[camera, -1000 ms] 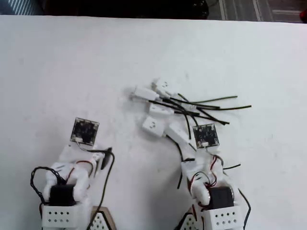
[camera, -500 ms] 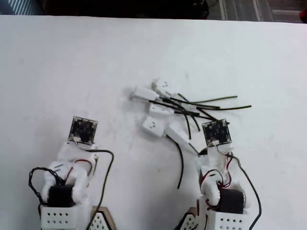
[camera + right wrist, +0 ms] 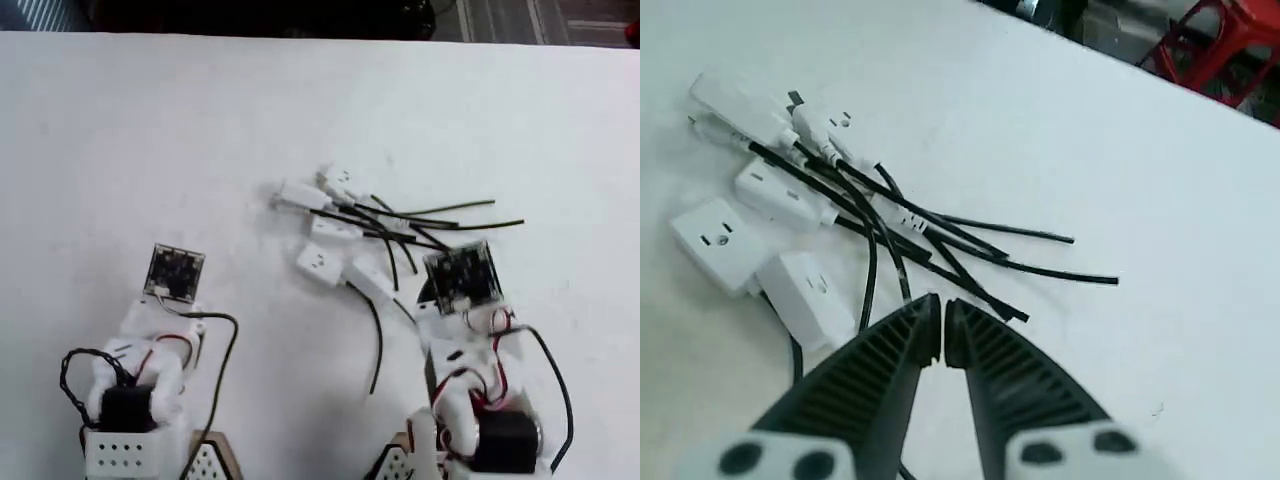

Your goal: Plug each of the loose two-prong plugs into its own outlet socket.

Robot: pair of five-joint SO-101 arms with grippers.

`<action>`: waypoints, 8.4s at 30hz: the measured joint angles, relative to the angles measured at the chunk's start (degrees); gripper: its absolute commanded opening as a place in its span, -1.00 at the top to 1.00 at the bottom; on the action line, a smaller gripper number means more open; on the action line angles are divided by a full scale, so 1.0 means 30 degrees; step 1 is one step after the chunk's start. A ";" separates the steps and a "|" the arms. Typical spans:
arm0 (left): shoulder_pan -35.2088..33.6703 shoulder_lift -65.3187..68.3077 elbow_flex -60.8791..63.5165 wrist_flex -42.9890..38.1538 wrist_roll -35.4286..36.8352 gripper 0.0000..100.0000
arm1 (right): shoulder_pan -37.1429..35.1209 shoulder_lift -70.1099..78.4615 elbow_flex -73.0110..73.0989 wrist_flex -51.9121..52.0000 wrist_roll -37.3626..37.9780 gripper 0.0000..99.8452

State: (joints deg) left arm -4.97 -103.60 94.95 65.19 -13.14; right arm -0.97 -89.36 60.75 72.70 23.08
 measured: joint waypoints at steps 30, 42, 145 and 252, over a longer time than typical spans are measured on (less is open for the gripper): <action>0.0000 -0.0029 0.0440 0.0000 -0.1963 0.95 | -0.4835 2.8132 -1.1253 -0.4454 0.0205 0.61; 0.0000 -0.0029 0.0469 -0.0381 -0.1963 0.95 | -0.4630 3.1297 -1.3656 -0.4249 0.0234 0.96; 0.0000 -0.0029 0.0469 -0.0410 -0.1963 0.95 | -0.2901 3.2850 -2.2945 0.8293 1.2571 0.96; 0.0000 0.0000 0.0733 -0.0645 -0.2081 0.95 | 0.7795 3.4198 -1.2689 -0.4806 2.4293 0.95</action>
State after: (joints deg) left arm -4.97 -103.60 97.14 63.25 -19.38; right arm 22.42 13.23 22.68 58.29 95.96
